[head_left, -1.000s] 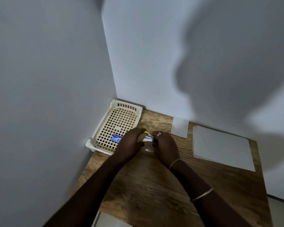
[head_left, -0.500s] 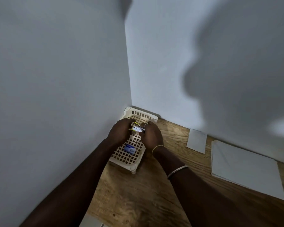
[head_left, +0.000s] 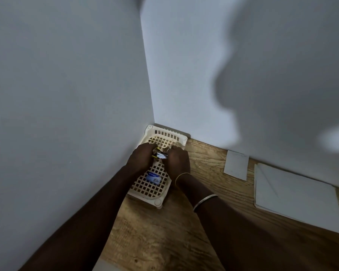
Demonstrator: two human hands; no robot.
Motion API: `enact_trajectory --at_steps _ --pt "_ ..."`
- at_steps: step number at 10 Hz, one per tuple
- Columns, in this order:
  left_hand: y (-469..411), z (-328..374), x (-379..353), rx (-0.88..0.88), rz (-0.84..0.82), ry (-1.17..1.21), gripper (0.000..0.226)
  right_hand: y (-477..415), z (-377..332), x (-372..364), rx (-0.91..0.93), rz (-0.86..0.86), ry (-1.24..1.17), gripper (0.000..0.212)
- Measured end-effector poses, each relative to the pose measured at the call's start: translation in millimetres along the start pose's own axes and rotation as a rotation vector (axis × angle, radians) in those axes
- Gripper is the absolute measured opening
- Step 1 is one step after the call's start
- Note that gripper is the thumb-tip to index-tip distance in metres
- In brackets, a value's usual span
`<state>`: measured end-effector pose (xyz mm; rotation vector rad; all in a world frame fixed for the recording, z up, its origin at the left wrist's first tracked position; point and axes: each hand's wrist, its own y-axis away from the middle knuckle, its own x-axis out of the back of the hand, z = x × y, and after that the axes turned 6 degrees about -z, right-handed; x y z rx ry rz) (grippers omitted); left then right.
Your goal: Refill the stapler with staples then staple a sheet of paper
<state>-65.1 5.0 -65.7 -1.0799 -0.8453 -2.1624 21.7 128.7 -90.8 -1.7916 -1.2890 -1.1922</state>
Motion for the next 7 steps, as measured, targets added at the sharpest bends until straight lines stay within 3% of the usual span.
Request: enact_trajectory --at_steps 2,4,6,7 --pt "5 -1 0 0.003 -0.029 -0.034 0.057 8 8 -1 0.018 -0.008 -0.039 0.037" --pt "28 11 -3 0.038 0.041 -0.084 0.070 31 20 3 -0.034 0.112 -0.213 0.047" --pt "69 51 -37 -0.170 0.178 -0.074 0.053 76 47 -10 0.002 0.047 -0.040 0.048" --pt "82 71 -59 -0.267 0.092 -0.123 0.049 112 64 -16 -0.119 0.017 -0.080 0.051"
